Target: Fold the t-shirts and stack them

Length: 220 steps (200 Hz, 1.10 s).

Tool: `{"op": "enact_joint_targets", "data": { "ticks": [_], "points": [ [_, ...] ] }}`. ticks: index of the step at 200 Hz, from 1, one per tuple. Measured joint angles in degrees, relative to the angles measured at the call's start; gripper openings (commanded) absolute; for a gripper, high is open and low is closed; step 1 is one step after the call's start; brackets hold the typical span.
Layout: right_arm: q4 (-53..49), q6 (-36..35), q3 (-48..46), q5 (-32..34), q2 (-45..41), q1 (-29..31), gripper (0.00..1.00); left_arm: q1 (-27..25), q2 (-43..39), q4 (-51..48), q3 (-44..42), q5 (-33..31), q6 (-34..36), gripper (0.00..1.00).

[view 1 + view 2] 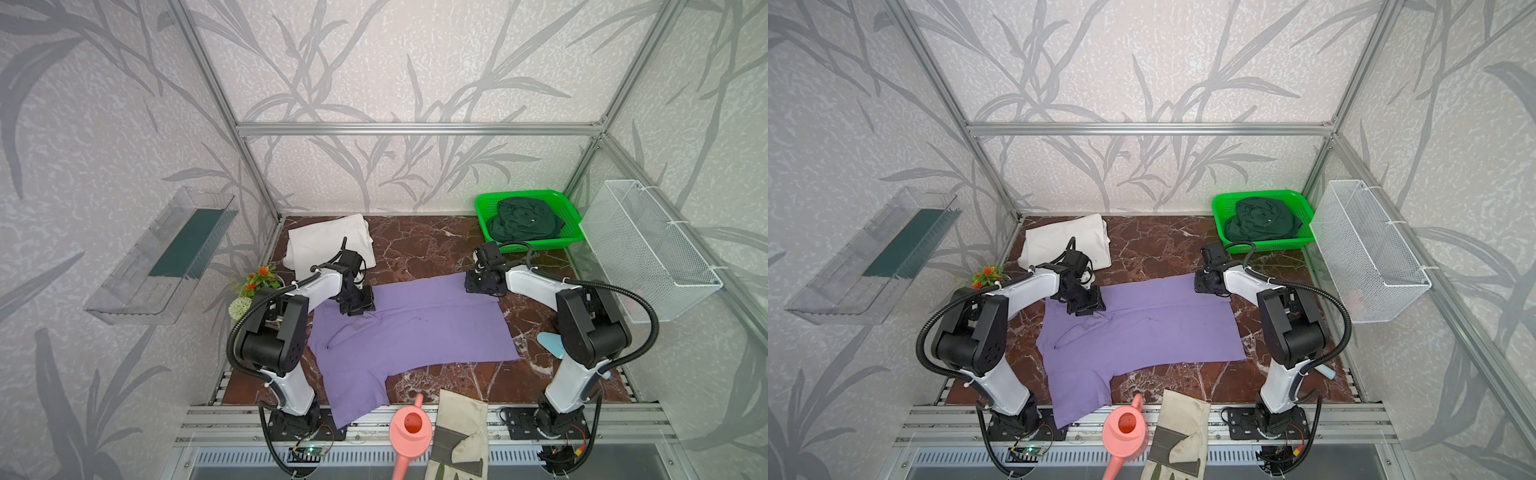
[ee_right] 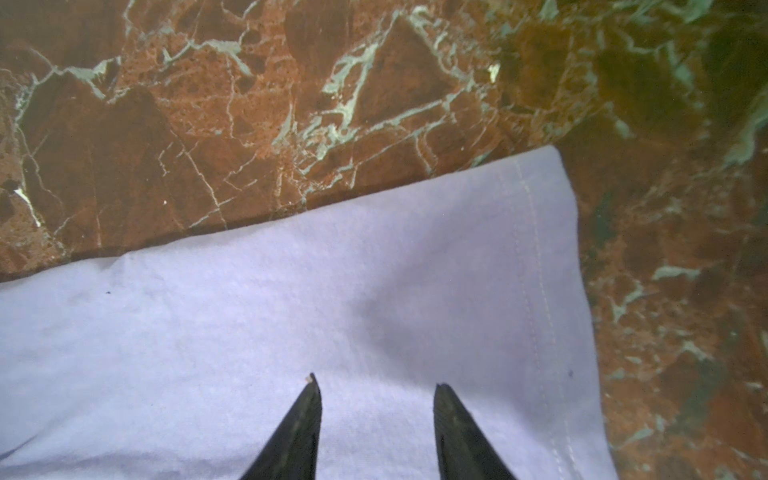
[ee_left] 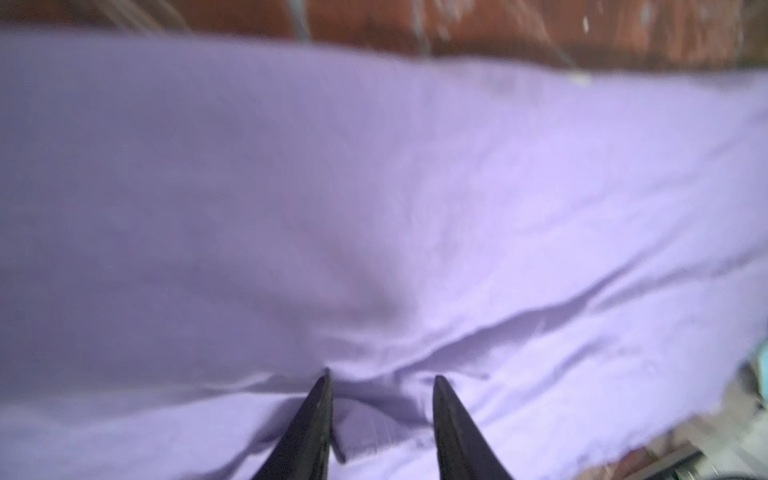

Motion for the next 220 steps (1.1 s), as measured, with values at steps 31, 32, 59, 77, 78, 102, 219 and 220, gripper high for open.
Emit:
{"op": "enact_joint_targets", "data": {
  "ticks": [31,32,59,77,78,102,219,220],
  "points": [
    [-0.02,-0.52,0.68,-0.04,0.52,0.0,0.46,-0.17,-3.32,-6.56,-1.25,12.26,5.01,0.39],
    [-0.02,-0.52,0.68,-0.04,0.52,0.0,0.46,-0.15,-3.41,-6.64,-1.29,12.48,5.09,0.39],
    [-0.02,-0.63,0.98,-0.04,0.55,0.0,0.46,2.54,-7.34,-7.41,-2.78,17.73,6.01,0.39],
    [-0.07,-0.7,0.98,-0.04,0.55,0.0,0.46,8.04,-10.38,-4.9,-4.07,15.21,3.45,0.39],
    [-0.07,-0.7,0.98,-0.04,0.55,0.0,0.46,8.24,-10.49,-4.76,-4.11,14.99,3.34,0.39],
    [-0.39,-0.94,0.98,0.0,0.55,0.0,0.46,12.63,-12.83,-2.08,-4.72,6.27,0.48,0.39],
    [-1.7,-2.1,2.49,0.07,0.57,0.0,0.46,21.44,-12.85,6.16,-6.03,-19.71,-10.69,0.43],
    [-1.7,-2.12,2.49,0.07,0.57,0.0,0.46,21.51,-12.74,6.25,-5.97,-19.71,-10.71,0.43]
  ]
}}
